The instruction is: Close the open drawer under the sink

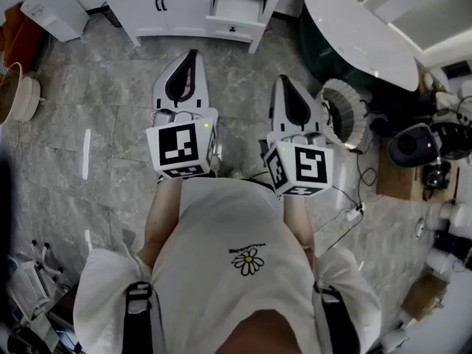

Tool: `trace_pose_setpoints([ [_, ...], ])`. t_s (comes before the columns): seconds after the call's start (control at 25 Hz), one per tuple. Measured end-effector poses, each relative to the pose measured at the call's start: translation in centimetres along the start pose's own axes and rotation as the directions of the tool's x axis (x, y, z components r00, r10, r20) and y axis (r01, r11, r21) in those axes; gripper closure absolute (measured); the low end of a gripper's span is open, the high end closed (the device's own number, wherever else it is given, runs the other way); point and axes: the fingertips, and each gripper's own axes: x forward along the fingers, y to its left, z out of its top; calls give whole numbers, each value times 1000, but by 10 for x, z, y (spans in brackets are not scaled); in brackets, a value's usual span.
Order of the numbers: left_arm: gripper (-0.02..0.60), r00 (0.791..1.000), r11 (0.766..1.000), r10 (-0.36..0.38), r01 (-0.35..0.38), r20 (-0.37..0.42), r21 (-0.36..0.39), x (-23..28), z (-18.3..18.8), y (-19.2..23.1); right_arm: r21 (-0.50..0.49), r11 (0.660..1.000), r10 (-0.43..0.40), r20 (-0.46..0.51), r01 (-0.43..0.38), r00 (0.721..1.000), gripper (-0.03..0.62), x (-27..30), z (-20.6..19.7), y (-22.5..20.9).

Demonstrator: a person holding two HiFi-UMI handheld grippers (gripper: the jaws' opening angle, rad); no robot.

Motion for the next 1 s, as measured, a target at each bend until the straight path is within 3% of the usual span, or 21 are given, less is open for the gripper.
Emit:
trace_pose_setpoints([
  [0.12, 561, 1000, 1000, -16, 16, 3, -23, 5, 1, -2, 26, 1000, -6, 1, 6, 1000, 566, 1, -3, -5],
  [0.48, 561, 1000, 1000, -23, 23, 12, 3, 3, -3, -14, 86, 996, 31, -2, -30, 1000, 565, -5, -11, -16],
  [1.0, 561, 1000, 998, 20, -21, 20, 56, -4, -14, -49, 52, 996, 67, -22, -65, 998, 565, -43, -31, -48],
])
